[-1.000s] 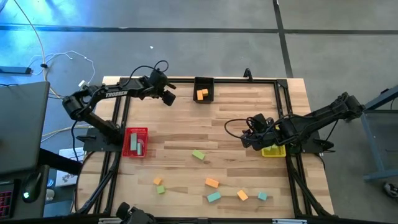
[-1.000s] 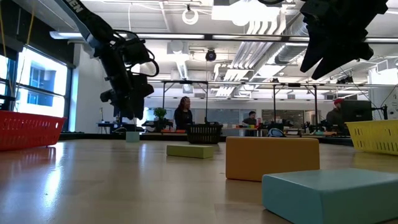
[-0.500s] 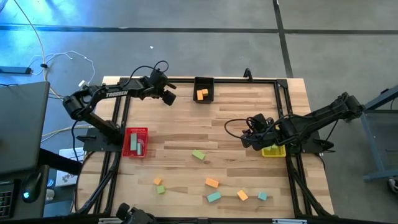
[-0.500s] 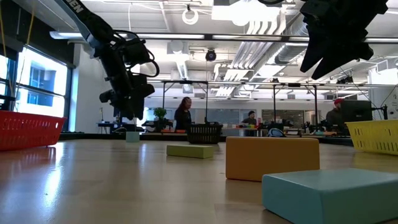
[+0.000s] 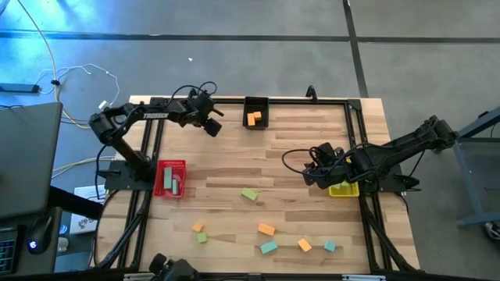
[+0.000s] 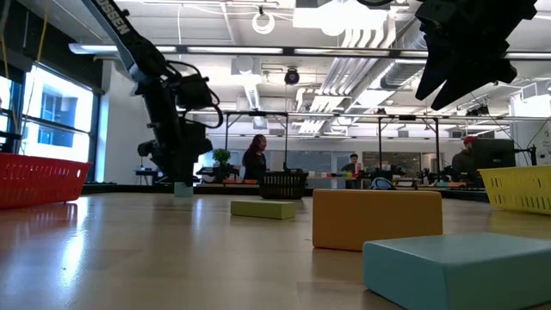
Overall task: Sort & place blocks by color
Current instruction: Put the blue block into the red bin
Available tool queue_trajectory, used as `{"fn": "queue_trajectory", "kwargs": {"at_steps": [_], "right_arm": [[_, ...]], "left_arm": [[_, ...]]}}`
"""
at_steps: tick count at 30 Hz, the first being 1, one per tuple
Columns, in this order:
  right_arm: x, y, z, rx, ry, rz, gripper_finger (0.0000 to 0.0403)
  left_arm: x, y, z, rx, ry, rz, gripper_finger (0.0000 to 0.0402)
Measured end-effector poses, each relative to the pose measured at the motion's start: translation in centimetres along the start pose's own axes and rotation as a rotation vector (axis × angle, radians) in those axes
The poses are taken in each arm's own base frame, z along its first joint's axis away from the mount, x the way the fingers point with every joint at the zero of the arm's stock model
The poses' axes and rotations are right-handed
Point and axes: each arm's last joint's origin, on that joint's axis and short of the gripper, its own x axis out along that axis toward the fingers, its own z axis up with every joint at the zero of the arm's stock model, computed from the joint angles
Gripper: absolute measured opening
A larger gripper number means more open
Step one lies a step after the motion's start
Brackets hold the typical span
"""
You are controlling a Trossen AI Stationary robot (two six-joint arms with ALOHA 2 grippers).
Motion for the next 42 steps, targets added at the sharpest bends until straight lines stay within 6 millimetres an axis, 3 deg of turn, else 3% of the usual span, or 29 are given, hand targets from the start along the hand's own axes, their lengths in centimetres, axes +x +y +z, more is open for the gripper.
{"fn": "queue_trajectory", "kwargs": {"at_steps": [7,14,22,26,33,42], "right_arm": [[0.0,0.0,0.0,-0.001,0.0,0.0,0.0188],[0.0,0.0,0.0,-0.001,-0.001,0.0,0.0188],[0.0,0.0,0.0,-0.002,-0.001,0.001,0.0188],[0.0,0.0,0.0,0.001,-0.002,0.004,0.0188],[0.0,0.6,0.2,-0.031,-0.023,0.058,0.0188],[-0.3,2.2,1.1,-0.13,-0.133,0.185,0.0188]], "left_arm": [[2.1,-0.3,-0.2,0.008,0.028,0.002,0.0202],[2.3,-0.4,-0.2,0.008,0.021,0.0,0.0196],[2.1,-0.7,-0.3,0.098,0.03,-0.002,0.0108],[1.9,-1.1,-0.4,0.137,0.027,-0.008,0.0103],[-0.4,-2.1,-1.0,0.185,0.051,-0.085,0.0103],[-6.0,-5.1,-3.1,0.314,0.057,-0.157,0.0103]]}}
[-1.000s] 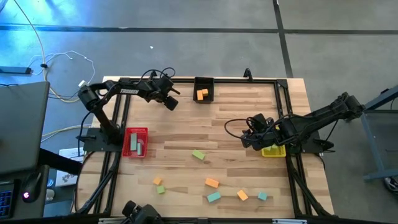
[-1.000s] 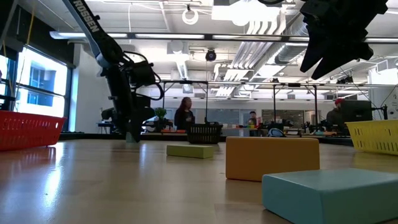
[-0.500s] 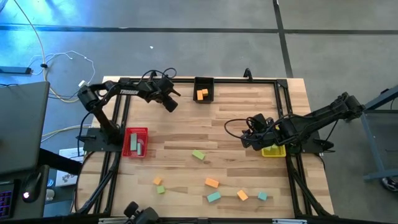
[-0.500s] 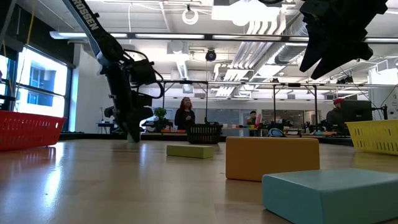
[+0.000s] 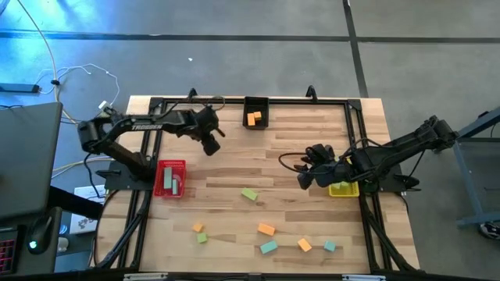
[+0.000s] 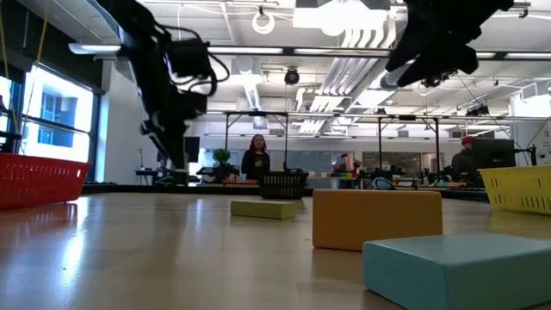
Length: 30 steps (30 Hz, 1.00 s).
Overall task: Sort & place blocks by color
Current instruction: Put the blue block into the red bin
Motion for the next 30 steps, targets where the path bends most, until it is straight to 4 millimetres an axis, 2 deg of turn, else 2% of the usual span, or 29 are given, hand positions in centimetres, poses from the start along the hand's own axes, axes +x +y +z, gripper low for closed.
{"fn": "queue_trajectory", "kwargs": {"at_steps": [8,13,17,24,30], "right_arm": [[0.0,0.5,0.5,-0.025,-0.052,0.041,0.0188],[0.0,0.5,0.5,-0.024,-0.059,0.035,0.0188],[0.0,0.5,0.6,-0.024,-0.085,0.014,0.0188],[0.0,0.4,0.5,-0.028,-0.079,0.012,0.0188],[0.0,0.4,0.5,-0.052,-0.075,0.014,0.0188]], "left_arm": [[-5.1,-3.2,-3.0,0.059,0.027,-0.092,0.0103],[-7.8,-4.4,-5.4,0.067,0.081,-0.196,0.0103],[-9.5,-4.8,-7.3,0.04,0.135,-0.198,0.0103],[-10.9,-4.6,-10.3,-0.074,0.252,-0.02,0.0103],[-10.9,-5.5,-10.8,-0.149,0.265,0.022,0.011]]}}
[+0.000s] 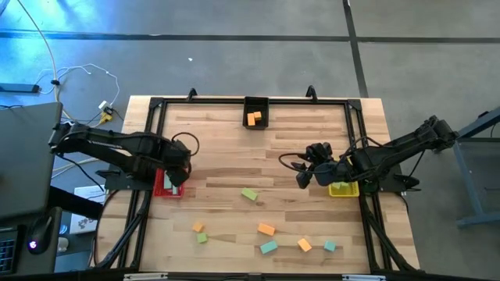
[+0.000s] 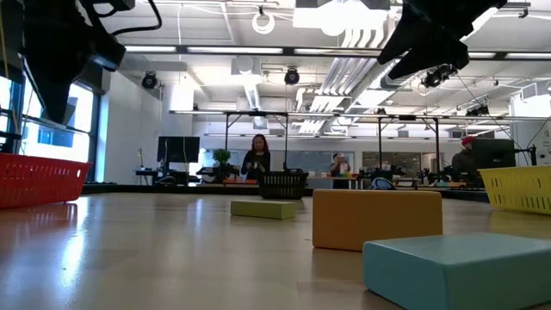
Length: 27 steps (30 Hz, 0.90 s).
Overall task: Sort & place blocks by color
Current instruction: Put the blue block into the red bin
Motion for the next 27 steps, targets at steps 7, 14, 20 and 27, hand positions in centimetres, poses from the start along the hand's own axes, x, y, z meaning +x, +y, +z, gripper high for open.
{"fn": "queue_trajectory", "kwargs": {"at_steps": [7,14,20,27], "right_arm": [[1.2,0.7,-1.0,-0.037,0.087,0.015,0.0188],[3.0,1.5,-2.7,-0.075,0.223,0.028,0.0188],[4.4,2.2,-3.9,-0.112,0.293,0.034,0.0188],[5.5,4.0,-3.7,-0.194,0.217,0.167,0.0188]], "left_arm": [[0.9,-0.7,0.3,-0.005,0.048,0.063,0.0112],[1.8,-1.4,0.7,0.006,0.075,0.128,0.0126],[2.6,-1.9,1.0,0.023,0.106,0.166,0.0135],[3.3,-2.2,1.3,0.032,0.123,0.216,0.0147]]}}
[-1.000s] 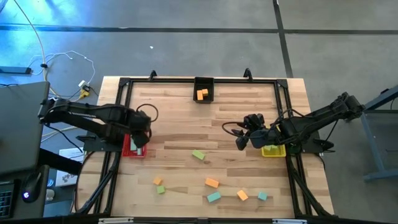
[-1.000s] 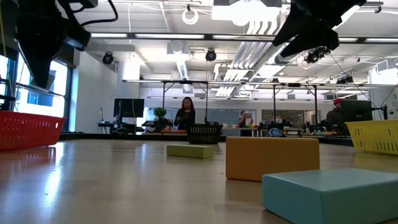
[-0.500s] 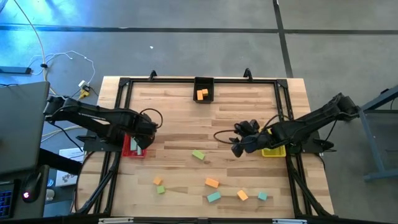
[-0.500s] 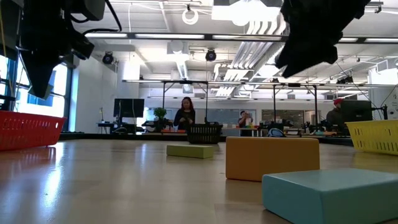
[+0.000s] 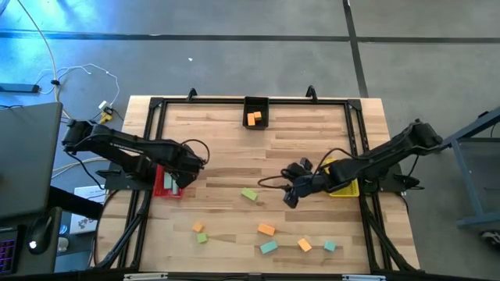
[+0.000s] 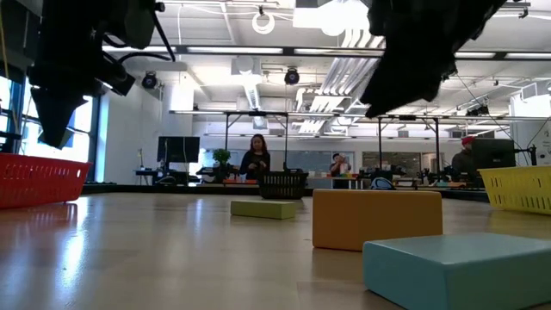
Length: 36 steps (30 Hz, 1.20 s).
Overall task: Sort & place blocks by color
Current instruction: Put the blue block into the red bin, then put the orange block into the black bin
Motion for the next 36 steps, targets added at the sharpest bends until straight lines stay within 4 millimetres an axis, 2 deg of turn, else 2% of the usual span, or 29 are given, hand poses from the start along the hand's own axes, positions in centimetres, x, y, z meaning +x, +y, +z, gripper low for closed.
{"fn": "queue_trajectory", "kwargs": {"at_steps": [8,13,21,27,32,36], "right_arm": [[0.2,0.7,0.7,-0.044,-0.076,0.056,0.0188],[0.1,1.0,1.4,-0.073,-0.155,0.061,0.0188],[-0.2,1.6,2.8,-0.153,-0.321,0.061,0.0188],[0.0,1.0,4.4,-0.161,-0.402,0.078,0.0188],[0.2,0.2,6.9,-0.167,-0.426,0.104,0.0188],[1.0,0.7,7.8,-0.212,-0.37,0.087,0.0188]], "left_arm": [[0.4,-0.1,0.1,0.011,0.013,0.069,0.0175],[0.4,-0.1,0.0,0.012,0.042,0.053,0.0193],[0.2,-0.3,-0.5,0.08,0.051,0.023,0.0191],[-0.3,-0.1,-0.9,0.096,0.035,-0.005,0.0193],[-1.7,-0.2,-0.5,0.121,-0.023,-0.037,0.0192],[-3.0,-0.4,0.2,0.117,-0.12,-0.045,0.0193]]}}
